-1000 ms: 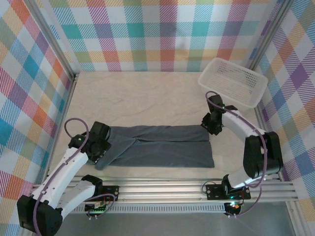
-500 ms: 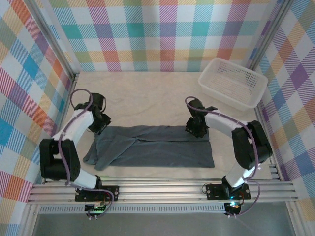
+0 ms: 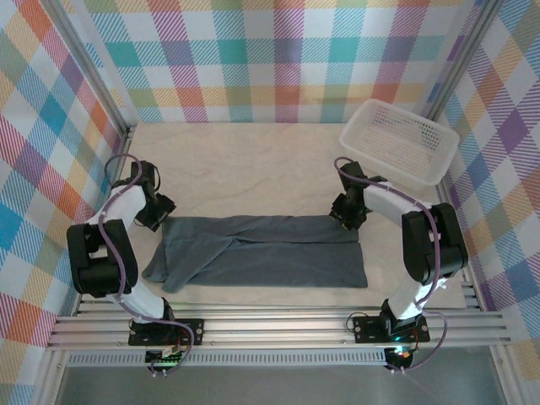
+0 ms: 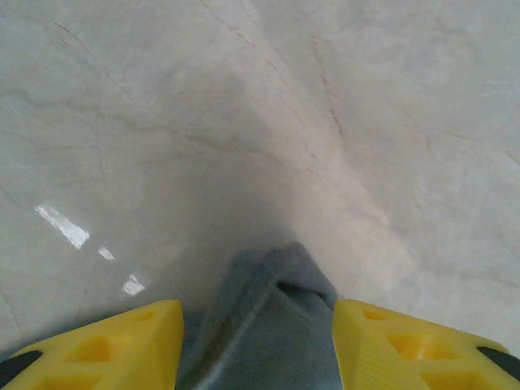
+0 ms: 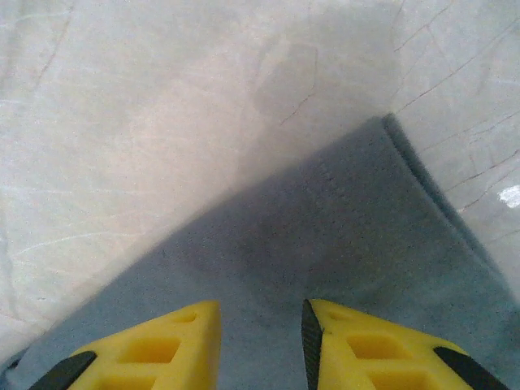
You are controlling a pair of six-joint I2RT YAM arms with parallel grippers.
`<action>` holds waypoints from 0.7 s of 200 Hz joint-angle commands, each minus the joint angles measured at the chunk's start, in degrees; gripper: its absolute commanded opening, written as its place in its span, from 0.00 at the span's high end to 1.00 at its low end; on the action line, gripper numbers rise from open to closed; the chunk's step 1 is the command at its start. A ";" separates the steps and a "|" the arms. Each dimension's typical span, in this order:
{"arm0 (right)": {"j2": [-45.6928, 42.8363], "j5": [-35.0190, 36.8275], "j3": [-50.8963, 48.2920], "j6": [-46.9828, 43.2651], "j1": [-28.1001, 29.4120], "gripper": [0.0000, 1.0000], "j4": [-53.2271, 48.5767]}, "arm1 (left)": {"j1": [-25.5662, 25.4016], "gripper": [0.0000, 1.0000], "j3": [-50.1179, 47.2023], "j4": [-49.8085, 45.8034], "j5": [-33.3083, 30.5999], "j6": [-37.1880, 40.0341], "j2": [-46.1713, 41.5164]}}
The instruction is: Fold and stack the t-shirts
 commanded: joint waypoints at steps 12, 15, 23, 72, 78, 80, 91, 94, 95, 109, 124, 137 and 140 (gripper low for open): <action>0.93 -0.95 1.35 -1.54 -0.55 0.67 -1.33 | 2.03 0.56 0.74 2.15 -1.35 1.82 0.97; 0.96 -0.92 1.41 -1.54 -0.56 0.67 -1.34 | 2.11 0.57 0.90 2.23 -1.50 1.95 1.18; 1.08 -1.05 1.58 -1.63 -0.70 0.67 -1.43 | 2.29 0.57 1.13 2.48 -1.66 2.32 1.56; 1.42 -0.93 2.07 -1.41 -0.74 0.67 -1.59 | 2.48 0.64 0.66 4.13 1.02 3.56 3.25; 1.37 -0.82 2.15 -1.39 -0.74 0.67 -1.67 | 2.48 0.62 0.30 4.38 0.97 3.61 2.93; 1.35 -0.85 2.15 -1.37 -0.73 0.67 -1.66 | 2.46 0.62 0.10 4.54 0.97 3.69 2.74; 1.29 -0.88 2.24 -1.45 -0.82 0.67 -1.77 | 2.47 0.61 -0.81 5.45 0.97 4.15 1.91; 1.25 -0.85 2.29 -1.50 -0.82 0.67 -1.74 | 2.48 0.61 -0.98 5.54 0.97 4.18 1.84; 1.28 -0.82 2.31 -1.47 -0.82 0.67 -1.73 | 2.48 0.61 -1.01 5.52 0.97 4.22 1.81; 1.23 -0.88 2.42 -1.49 -0.84 0.67 -1.76 | 2.72 0.66 -1.37 5.60 0.84 4.61 1.74; 1.38 -0.67 2.51 -1.54 -0.83 0.67 -1.93 | 2.99 0.75 -1.59 5.28 0.49 4.52 1.48; 1.44 -0.35 2.59 -1.54 -0.91 0.67 -2.11 | 3.13 0.88 -1.76 5.28 -0.08 4.29 1.06; 1.49 -0.35 2.60 -1.54 -0.97 0.67 -2.08 | 3.23 0.90 -1.76 5.16 -0.23 4.25 0.99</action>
